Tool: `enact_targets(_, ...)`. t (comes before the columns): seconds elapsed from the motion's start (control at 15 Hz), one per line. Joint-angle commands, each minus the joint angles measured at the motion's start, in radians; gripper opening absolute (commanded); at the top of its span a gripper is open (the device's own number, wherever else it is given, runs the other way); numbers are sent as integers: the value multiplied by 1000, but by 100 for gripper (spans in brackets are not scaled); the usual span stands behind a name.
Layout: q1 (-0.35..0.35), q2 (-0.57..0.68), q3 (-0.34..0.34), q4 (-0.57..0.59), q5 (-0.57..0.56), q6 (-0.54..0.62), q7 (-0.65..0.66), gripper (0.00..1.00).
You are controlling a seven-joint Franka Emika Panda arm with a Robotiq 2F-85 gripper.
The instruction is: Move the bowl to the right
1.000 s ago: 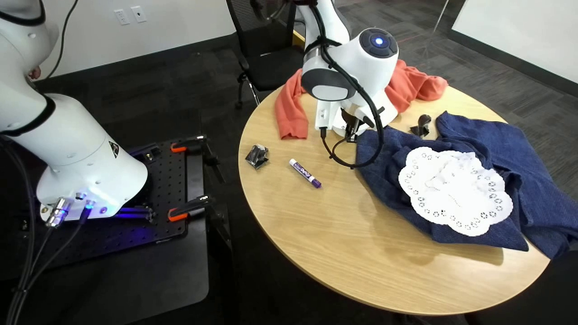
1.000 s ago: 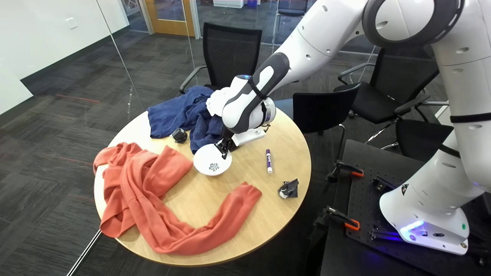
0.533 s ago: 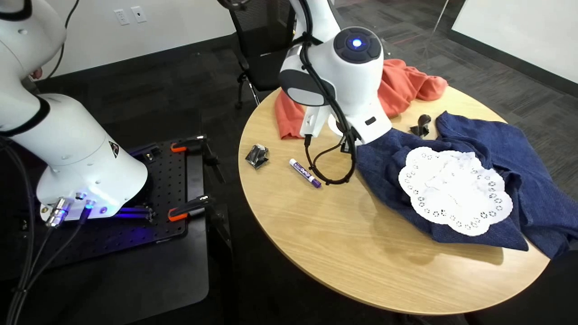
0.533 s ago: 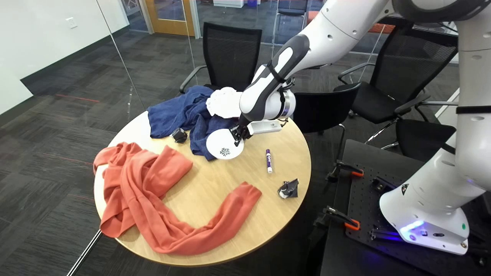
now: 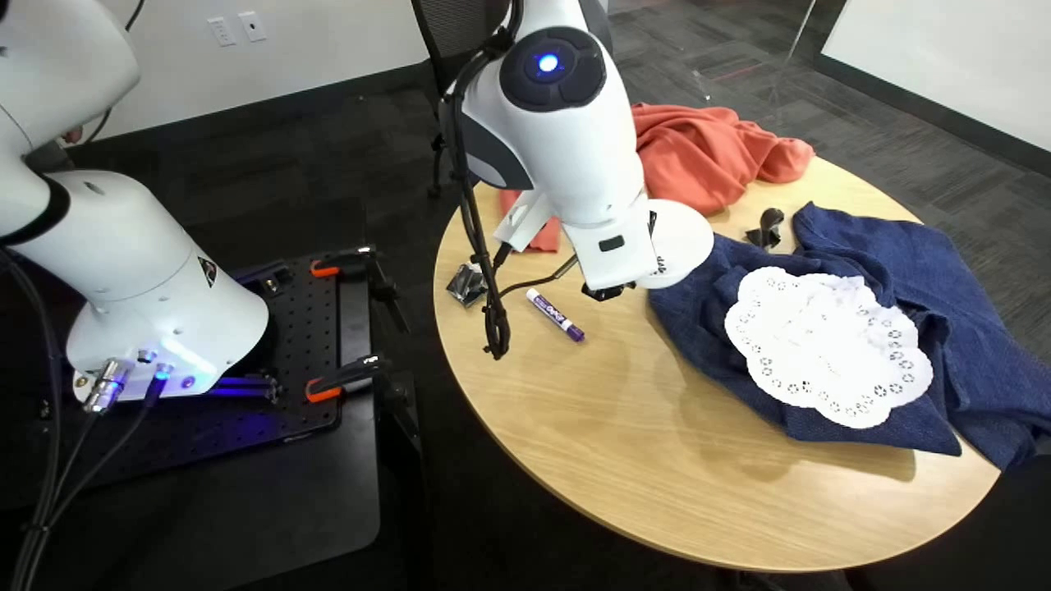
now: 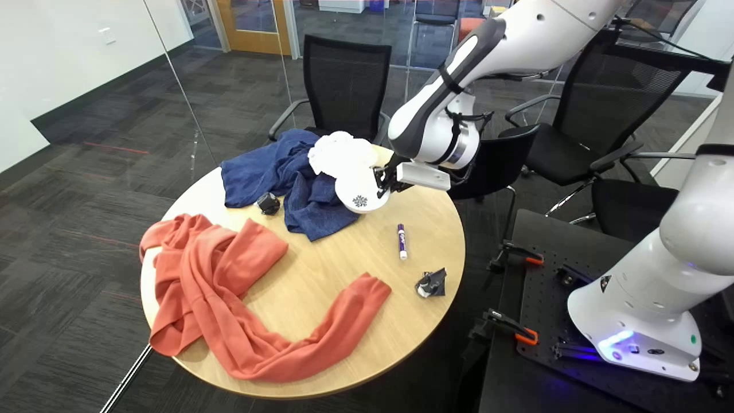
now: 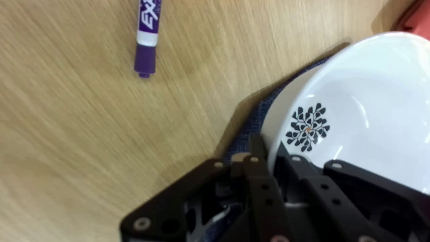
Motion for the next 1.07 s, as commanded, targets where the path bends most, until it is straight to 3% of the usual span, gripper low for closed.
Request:
enact_targets(0.0, -86, -104, 34, -77, 81, 3, 8, 2)
enact_targets(0.27, -62, -156, -37, -129, 48, -10, 28, 2)
enact_targets(0.33, -77, -83, -25, -75, 52, 0, 2, 8)
enact_targets(0.67, -72, -104, -34, -101, 51, 0, 2, 8)
enact_targets(0.73, -50, -92, -57, -94, 39, 17, 26, 2)
enact_targets(1.0, 48, -31, -197, -49, 5, 107, 117, 2)
